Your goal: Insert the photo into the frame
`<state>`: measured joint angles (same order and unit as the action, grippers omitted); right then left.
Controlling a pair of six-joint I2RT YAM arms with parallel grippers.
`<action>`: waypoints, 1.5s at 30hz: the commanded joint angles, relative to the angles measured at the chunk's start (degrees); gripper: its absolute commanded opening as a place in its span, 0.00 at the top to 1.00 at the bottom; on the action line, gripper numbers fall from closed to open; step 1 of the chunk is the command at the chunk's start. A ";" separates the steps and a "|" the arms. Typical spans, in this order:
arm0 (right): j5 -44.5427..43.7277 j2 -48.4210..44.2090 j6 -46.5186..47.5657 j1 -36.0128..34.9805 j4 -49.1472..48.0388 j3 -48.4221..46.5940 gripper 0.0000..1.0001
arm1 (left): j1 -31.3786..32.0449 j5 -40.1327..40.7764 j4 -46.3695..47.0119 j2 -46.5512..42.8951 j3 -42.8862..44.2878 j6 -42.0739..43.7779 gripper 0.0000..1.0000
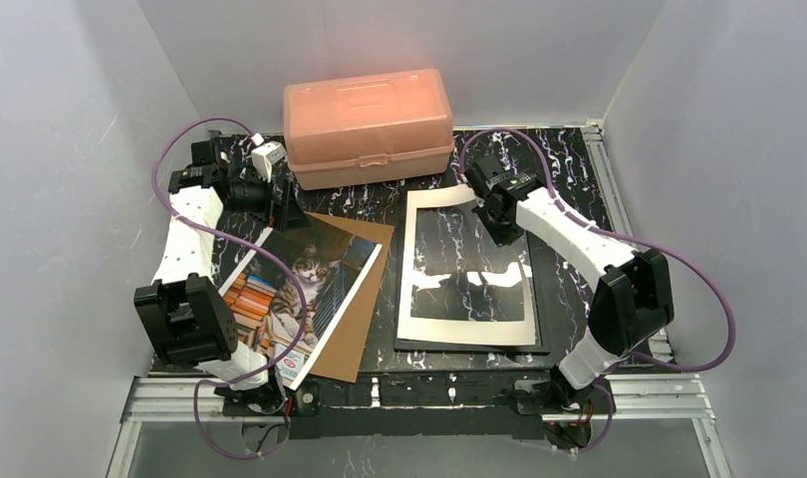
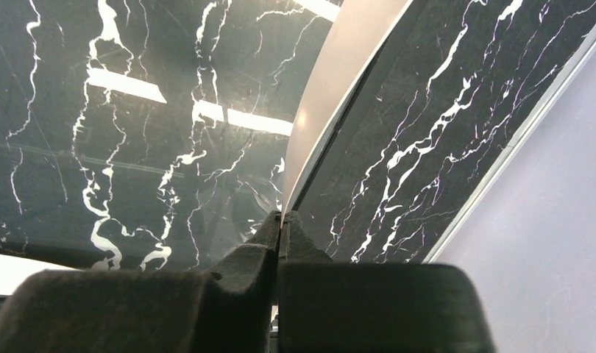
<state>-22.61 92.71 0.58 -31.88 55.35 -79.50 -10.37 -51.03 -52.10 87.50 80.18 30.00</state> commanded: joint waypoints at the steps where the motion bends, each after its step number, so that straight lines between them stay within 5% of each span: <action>1: -2.81 -3.58 -0.14 0.04 1.15 1.09 0.94 | 0.17 -1.86 -1.87 -1.06 0.61 0.31 0.02; 45: 1.34 -0.28 3.06 0.09 -0.23 0.16 0.89 | 0.14 -1.79 -2.56 -1.09 0.04 1.65 0.02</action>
<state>-23.51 94.85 2.39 -31.88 55.40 -78.61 -10.37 -51.03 -52.97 87.50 80.18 31.03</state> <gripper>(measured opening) 0.112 0.982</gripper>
